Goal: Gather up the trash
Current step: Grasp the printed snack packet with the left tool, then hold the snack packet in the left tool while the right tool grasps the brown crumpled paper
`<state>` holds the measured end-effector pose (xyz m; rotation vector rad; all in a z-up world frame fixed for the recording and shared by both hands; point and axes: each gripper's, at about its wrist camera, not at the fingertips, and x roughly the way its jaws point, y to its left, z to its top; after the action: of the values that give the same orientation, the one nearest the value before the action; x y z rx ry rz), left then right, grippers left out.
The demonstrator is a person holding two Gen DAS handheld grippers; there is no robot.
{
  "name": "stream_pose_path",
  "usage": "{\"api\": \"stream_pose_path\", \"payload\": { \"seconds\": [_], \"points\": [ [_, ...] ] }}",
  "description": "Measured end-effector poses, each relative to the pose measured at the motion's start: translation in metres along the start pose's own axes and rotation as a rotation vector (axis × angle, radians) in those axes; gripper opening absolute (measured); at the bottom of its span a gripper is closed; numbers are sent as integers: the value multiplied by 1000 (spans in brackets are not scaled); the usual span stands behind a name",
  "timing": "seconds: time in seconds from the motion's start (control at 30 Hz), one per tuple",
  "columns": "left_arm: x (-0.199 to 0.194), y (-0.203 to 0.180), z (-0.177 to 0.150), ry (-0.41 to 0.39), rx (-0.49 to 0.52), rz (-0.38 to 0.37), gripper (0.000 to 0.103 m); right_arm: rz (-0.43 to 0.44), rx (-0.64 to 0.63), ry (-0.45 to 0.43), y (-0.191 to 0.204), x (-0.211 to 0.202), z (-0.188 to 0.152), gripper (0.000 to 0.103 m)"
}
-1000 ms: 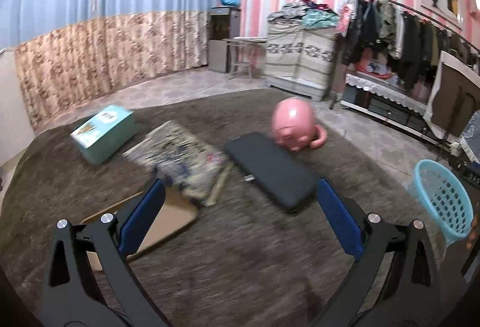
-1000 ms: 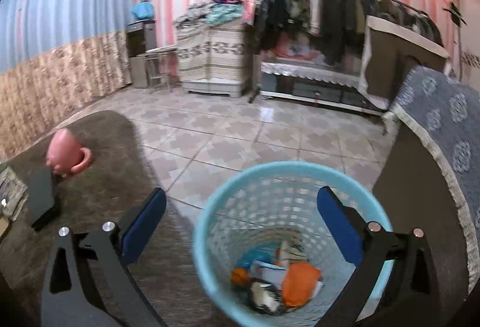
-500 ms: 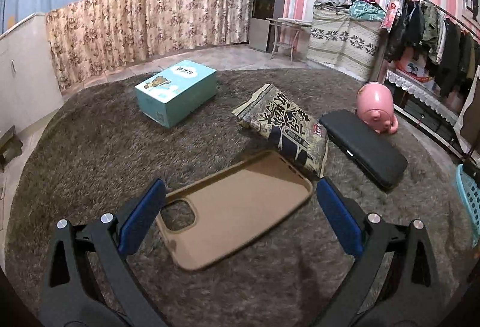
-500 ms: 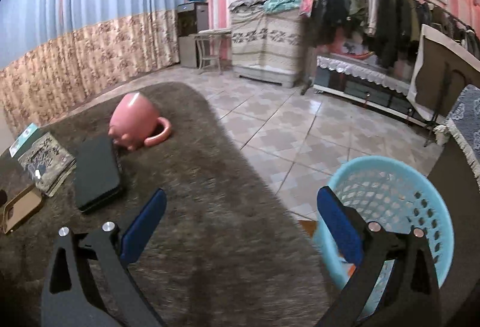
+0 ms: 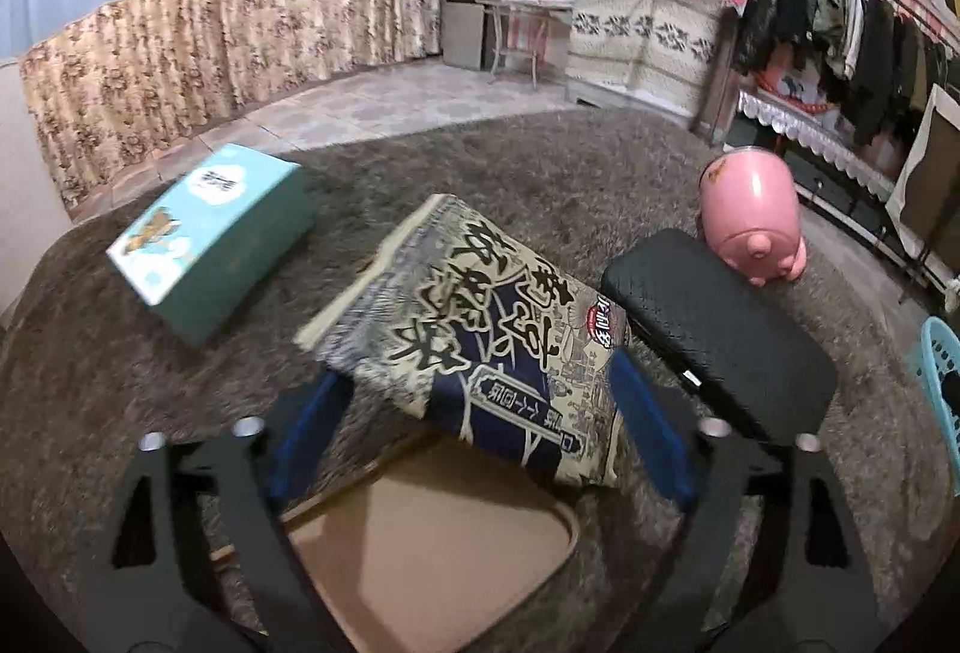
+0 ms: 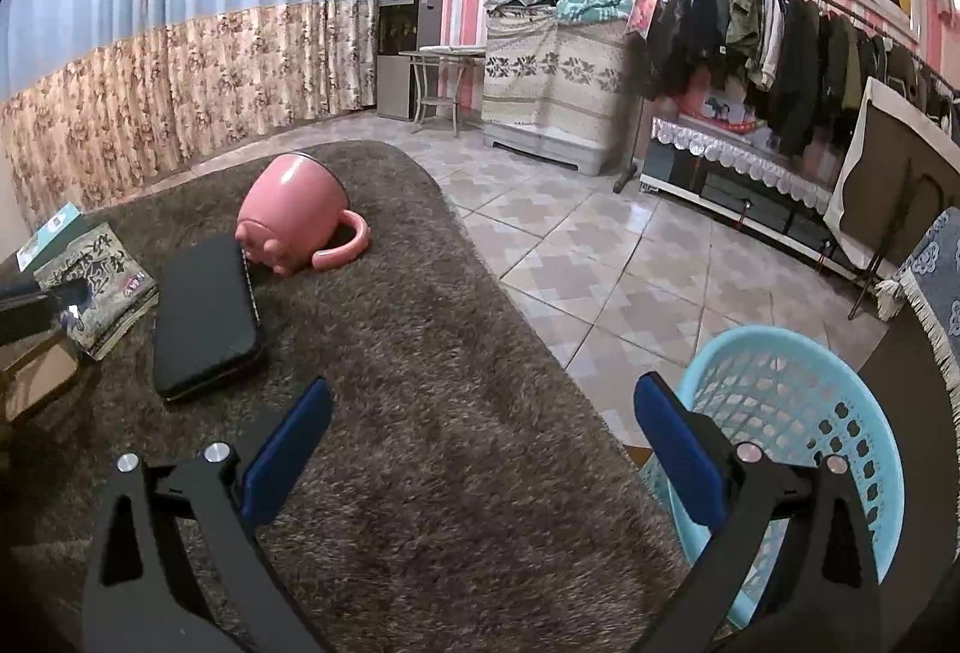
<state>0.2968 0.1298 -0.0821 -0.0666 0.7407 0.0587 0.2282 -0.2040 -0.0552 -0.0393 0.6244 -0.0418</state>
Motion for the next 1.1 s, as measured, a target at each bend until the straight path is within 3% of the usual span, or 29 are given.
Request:
{"api": "stream_pose_path", "payload": {
  "seconds": [0.07,0.13,0.27,0.43,0.53,0.8,1.1],
  "points": [
    [6,-1,-1,21,6,-22,47,0,-1,0,-1,1,1,98],
    [5,-2,-1,27,1,-50,31,-2,-2,-2,-2,0,2,98],
    [-21,-5,6,-54,27,-49,9,-3,14,-8,-7,-1,4,98],
    [-79,-2,29,-200,49,-14,8,5,50,-13,-15,-3,4,98],
    [-108,7,35,-244,56,7,8,12,54,-14,-13,-3,3,98],
    [-131,60,14,-220,11,81,8,57,26,-22,10,-6,0,98],
    [-109,118,-23,-214,-40,217,8,189,-38,-32,70,-4,2,98]
  ]
}}
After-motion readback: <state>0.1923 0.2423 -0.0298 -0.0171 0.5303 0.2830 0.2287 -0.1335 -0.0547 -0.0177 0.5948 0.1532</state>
